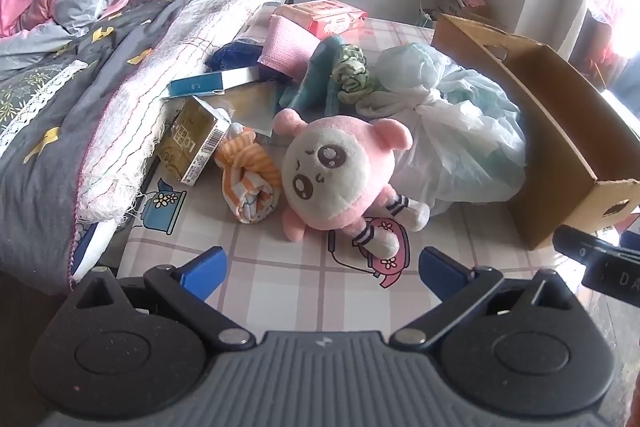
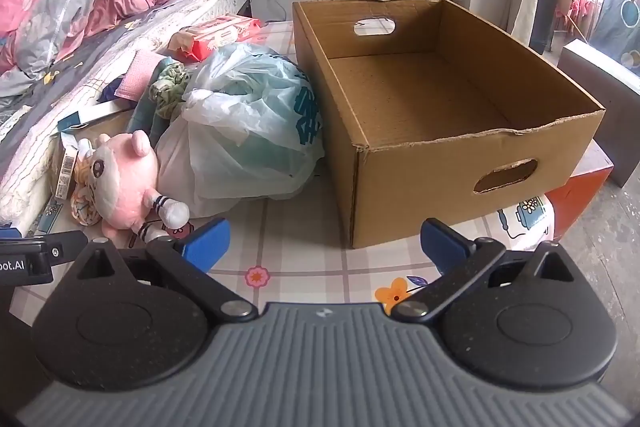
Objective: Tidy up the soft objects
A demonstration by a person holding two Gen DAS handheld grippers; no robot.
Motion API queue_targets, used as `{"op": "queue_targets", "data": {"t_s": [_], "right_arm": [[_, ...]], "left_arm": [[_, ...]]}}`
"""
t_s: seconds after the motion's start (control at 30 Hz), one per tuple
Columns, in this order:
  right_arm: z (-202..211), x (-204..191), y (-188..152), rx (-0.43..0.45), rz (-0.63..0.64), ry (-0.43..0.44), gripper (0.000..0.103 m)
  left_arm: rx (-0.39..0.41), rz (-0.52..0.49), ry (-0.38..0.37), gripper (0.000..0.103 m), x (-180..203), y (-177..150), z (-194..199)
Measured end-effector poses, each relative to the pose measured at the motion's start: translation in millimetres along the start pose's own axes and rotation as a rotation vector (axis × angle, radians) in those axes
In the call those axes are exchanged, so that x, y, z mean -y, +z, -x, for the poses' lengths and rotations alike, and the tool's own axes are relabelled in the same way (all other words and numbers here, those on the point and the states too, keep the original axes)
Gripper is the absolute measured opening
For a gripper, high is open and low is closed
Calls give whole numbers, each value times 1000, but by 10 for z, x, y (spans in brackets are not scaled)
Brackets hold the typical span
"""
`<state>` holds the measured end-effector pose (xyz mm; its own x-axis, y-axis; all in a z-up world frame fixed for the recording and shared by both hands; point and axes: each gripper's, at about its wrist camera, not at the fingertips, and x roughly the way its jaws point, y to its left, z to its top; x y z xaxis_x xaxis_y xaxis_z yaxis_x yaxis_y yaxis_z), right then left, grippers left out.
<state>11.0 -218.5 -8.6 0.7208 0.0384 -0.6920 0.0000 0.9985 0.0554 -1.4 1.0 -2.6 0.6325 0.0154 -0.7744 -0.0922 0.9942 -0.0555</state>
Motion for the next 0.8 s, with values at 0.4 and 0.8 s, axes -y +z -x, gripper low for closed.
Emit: {"op": "queue_targets", "data": {"t_s": [0.4, 0.8], "right_arm": [[-29, 4, 13, -15, -2, -3, 102], [-32, 31, 2, -20, -9, -18, 102]], "left_arm": [[-6, -9, -13, 102, 18, -5, -25], [-33, -48, -47, 102, 110, -21, -78]]}}
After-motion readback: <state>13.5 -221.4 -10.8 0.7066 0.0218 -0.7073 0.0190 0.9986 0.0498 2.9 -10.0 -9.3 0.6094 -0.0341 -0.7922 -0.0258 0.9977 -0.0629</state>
